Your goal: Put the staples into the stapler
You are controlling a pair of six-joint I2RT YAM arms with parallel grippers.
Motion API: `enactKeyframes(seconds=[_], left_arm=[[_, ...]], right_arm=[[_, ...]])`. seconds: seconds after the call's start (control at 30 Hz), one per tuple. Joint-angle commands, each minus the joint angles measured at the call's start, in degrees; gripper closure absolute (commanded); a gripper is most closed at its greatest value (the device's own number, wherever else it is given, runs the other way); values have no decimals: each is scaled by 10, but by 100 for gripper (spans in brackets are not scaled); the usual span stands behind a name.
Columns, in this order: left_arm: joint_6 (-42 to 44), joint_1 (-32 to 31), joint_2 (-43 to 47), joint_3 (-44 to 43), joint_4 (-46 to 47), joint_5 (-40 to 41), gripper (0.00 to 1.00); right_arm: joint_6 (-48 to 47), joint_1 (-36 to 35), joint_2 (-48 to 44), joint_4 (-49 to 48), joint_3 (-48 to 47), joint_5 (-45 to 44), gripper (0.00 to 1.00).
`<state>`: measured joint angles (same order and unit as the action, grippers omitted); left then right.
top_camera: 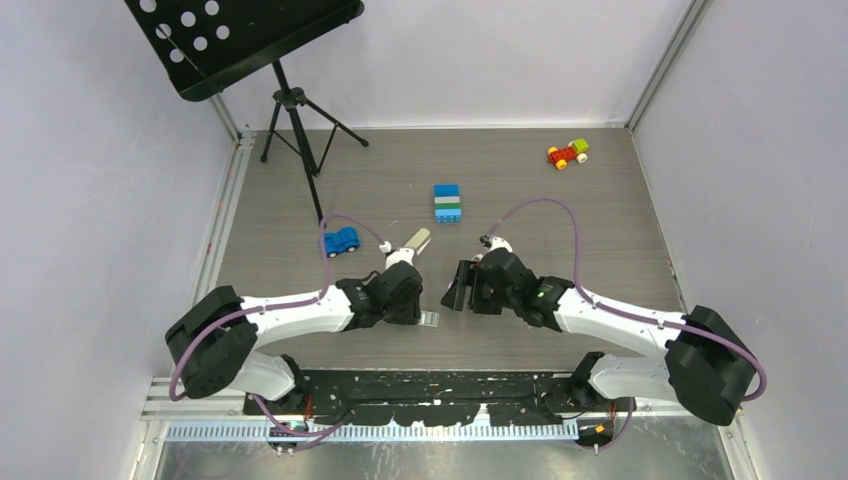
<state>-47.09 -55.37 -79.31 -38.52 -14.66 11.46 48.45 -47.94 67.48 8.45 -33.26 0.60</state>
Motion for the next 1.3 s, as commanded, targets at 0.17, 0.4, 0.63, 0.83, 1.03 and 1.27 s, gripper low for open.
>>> enactKeyframes(seconds=[0.17, 0.4, 0.63, 0.83, 1.03, 1.27], left_arm=[[-12, 5, -11, 4, 49, -17, 73], [-19, 7, -24, 16, 56, -10, 87], [-33, 21, -6, 39, 81, -30, 100], [-58, 54, 33, 87, 152, -87, 100], [-94, 64, 36, 121, 245, -146, 100], [-113, 73, 15, 138, 306, -175, 100]], right_arm=[[20, -16, 37, -57, 5, -1, 28], [18, -18, 47, -58, 4, -3, 28], [19, -19, 47, -57, 7, -3, 29], [18, -19, 34, -55, 10, -3, 29], [14, -19, 17, -54, 16, -3, 29], [15, -18, 7, -50, 20, -25, 29]])
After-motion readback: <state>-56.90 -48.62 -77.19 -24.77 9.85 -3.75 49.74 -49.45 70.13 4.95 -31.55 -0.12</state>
